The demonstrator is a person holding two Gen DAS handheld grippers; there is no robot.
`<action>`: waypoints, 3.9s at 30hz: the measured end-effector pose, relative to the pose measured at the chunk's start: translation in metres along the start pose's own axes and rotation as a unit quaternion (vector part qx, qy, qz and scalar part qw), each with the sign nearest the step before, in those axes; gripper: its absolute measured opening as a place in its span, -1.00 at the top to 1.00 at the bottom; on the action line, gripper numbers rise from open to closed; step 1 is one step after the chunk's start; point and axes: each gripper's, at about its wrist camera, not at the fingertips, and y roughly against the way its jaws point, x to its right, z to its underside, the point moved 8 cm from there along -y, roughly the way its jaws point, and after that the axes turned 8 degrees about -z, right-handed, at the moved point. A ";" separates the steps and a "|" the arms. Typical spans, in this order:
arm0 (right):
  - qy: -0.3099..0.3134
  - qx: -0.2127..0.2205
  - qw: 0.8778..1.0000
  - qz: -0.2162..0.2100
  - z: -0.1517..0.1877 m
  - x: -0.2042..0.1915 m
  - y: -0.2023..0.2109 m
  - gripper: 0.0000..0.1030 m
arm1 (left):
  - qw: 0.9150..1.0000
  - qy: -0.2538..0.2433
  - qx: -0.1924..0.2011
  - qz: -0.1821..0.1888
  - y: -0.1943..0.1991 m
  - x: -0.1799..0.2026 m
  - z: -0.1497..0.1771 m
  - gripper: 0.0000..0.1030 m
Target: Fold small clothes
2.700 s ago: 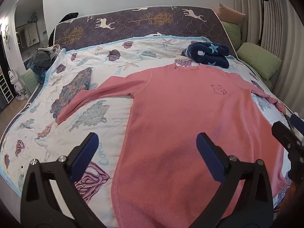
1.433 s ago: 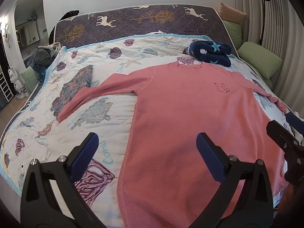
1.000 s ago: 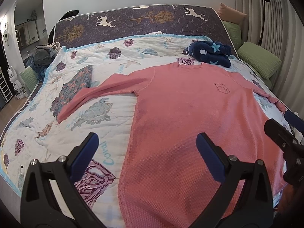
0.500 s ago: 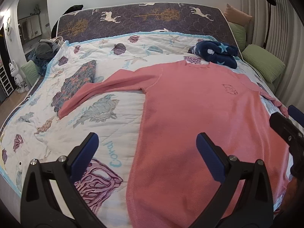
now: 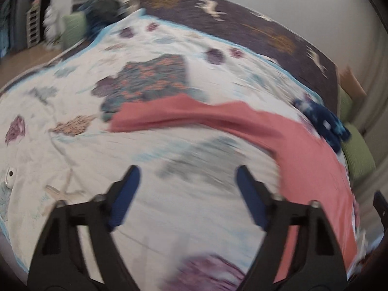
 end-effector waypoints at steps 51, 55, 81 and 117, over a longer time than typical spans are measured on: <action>-0.146 -0.056 0.987 0.044 0.016 0.163 -0.041 0.22 | 0.892 -0.323 -0.108 0.298 -0.021 0.397 0.065 0.79; -0.188 -0.065 0.980 0.011 0.024 0.179 -0.048 0.22 | 0.886 -0.348 -0.109 0.286 -0.012 0.383 0.083 0.60; -0.359 -0.107 0.908 -0.190 -0.002 0.178 -0.157 0.93 | 0.979 -0.195 -0.024 0.060 -0.095 0.190 -0.020 0.89; -0.100 -0.125 0.977 -0.143 -0.082 0.116 -0.155 -0.38 | 0.956 -0.276 -0.029 0.096 -0.074 0.221 0.022 0.27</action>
